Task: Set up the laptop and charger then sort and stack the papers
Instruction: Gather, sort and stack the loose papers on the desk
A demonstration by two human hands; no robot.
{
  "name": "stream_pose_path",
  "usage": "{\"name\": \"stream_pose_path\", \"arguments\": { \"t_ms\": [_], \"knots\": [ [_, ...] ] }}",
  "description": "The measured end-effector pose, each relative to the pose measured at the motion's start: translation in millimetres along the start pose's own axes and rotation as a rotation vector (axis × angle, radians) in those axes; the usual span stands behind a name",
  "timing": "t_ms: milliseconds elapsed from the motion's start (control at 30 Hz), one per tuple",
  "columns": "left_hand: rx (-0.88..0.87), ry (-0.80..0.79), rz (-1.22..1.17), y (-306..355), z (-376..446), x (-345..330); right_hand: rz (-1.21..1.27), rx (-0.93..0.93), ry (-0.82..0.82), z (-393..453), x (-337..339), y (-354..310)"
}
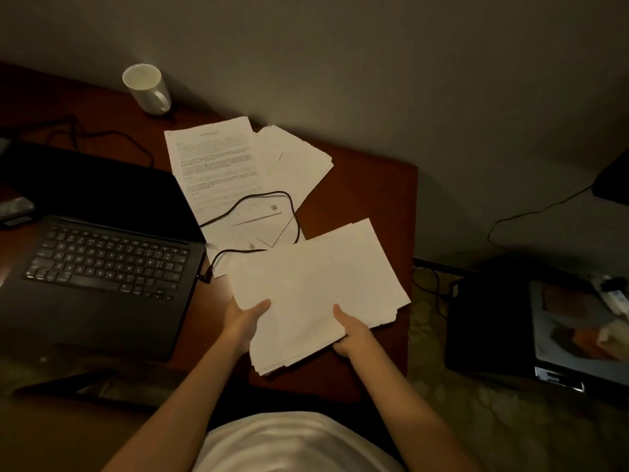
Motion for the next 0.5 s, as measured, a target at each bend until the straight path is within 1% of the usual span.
{"name": "stream_pose_path", "arguments": {
  "t_ms": [67, 100, 233, 300, 333, 433, 500],
  "knots": [
    [-0.006, 0.046, 0.003, -7.8, 0.4, 3.7, -0.049, 0.000, 0.007, 6.2, 10.1, -1.1],
    [-0.010, 0.058, 0.005, -11.2, 1.9, 4.9, -0.076, 0.042, 0.036, 11.9, 16.6, -6.1],
    [-0.046, 0.083, 0.003, -12.7, 6.2, 3.8, -0.156, 0.328, 0.289, 35.6, 38.3, -45.0],
    [-0.048, 0.088, -0.008, -13.3, 7.3, 3.5, -0.193, 0.453, 0.347, 44.7, 45.4, -65.3],
    [-0.047, 0.091, -0.012, -13.7, 7.2, 3.3, -0.270, 0.497, 0.353, 46.6, 46.9, -74.4],
    [-0.051, 0.102, -0.014, -13.3, 6.2, 0.9, -0.617, 0.641, 0.307, 53.9, 48.2, -98.6],
    [-0.061, 0.117, -0.010, -13.5, 6.3, -0.4, -0.782, 0.744, 0.270, 57.4, 46.4, -109.5]
  ]
}}
Point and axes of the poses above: each hand's wrist, its own z-axis towards the middle knuckle, its own x-axis out of the back of the hand, y = z × x, the point moved 2 cm from there along z, towards the middle knuckle, and after that the axes turned 15 degrees about x, right-handed, at the moved point
